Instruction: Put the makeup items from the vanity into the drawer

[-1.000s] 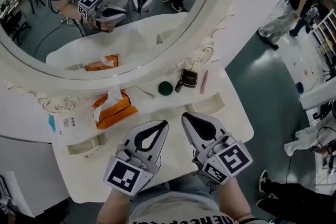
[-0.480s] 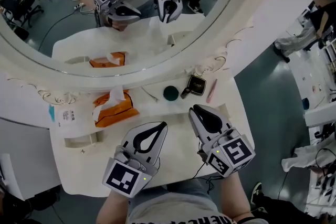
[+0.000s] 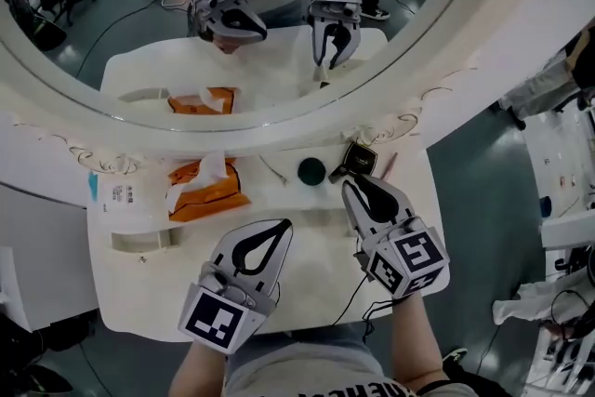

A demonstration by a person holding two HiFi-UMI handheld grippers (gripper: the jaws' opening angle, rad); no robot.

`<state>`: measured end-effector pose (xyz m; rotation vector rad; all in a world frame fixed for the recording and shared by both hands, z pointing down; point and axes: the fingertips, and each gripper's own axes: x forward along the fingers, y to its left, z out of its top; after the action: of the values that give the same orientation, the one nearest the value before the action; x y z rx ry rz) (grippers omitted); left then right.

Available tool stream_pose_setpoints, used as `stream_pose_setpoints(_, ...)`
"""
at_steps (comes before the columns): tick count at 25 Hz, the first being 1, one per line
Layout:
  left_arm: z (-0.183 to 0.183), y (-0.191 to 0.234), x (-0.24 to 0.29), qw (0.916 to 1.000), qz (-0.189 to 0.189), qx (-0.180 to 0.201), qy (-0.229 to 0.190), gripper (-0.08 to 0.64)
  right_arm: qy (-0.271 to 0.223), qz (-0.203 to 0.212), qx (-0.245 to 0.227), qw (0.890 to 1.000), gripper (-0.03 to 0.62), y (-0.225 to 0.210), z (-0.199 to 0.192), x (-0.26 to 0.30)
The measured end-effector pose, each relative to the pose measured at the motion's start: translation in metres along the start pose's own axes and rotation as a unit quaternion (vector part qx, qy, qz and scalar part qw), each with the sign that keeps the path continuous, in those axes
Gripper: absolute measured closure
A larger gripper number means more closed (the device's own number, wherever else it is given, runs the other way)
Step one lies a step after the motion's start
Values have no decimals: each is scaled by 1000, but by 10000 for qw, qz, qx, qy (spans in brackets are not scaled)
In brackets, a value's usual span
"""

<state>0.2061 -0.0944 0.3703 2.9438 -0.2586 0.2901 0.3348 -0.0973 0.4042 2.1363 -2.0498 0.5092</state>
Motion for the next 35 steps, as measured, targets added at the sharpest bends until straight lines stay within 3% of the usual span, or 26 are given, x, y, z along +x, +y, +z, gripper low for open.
stream_pose_setpoints(12,-9,9,0,9996,274,-71,57,549,411,62,-5,9991,440,-15,-25,27)
stream_pose_setpoints(24,-12,17,-1,9991,382,-145,106,549,698,158,36,9974,440,-13,-43,43)
stream_pose_setpoints(35,-13,21,-2,9990,410,-164,117,548,715,-82,-77,9974,474,-20,-44,44)
